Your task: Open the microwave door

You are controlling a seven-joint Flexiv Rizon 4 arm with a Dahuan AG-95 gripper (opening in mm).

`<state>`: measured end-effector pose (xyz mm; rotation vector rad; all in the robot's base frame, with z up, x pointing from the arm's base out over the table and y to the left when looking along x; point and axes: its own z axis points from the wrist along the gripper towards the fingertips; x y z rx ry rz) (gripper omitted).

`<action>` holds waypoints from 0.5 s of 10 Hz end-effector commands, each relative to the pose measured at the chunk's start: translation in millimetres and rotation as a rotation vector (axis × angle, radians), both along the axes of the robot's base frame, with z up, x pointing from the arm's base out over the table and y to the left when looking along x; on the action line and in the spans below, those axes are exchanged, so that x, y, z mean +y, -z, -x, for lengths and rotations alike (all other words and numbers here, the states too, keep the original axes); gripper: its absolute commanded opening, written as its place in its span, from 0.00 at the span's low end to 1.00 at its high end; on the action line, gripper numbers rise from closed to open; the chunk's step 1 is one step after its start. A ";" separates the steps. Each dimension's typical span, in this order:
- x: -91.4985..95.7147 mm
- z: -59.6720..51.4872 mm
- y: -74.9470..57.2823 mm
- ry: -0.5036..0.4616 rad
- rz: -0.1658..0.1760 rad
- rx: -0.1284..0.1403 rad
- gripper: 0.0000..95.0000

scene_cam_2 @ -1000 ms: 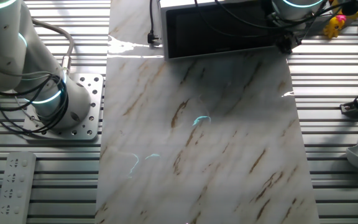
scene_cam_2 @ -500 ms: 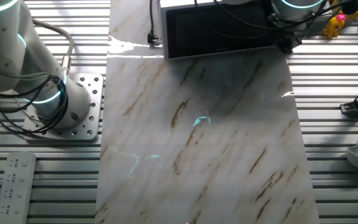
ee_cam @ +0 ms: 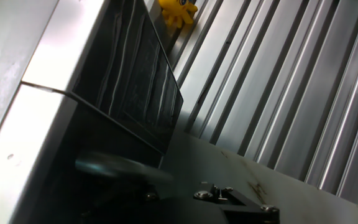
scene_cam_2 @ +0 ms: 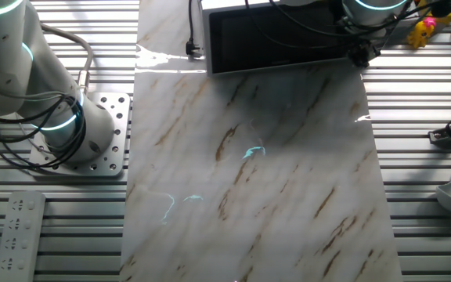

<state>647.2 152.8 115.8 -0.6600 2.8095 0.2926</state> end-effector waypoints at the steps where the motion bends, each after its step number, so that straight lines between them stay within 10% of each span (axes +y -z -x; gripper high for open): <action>1: 0.6 0.3 0.0 -0.010 0.002 -0.010 0.40; 5: 0.6 0.3 0.0 0.007 -0.025 -0.003 0.40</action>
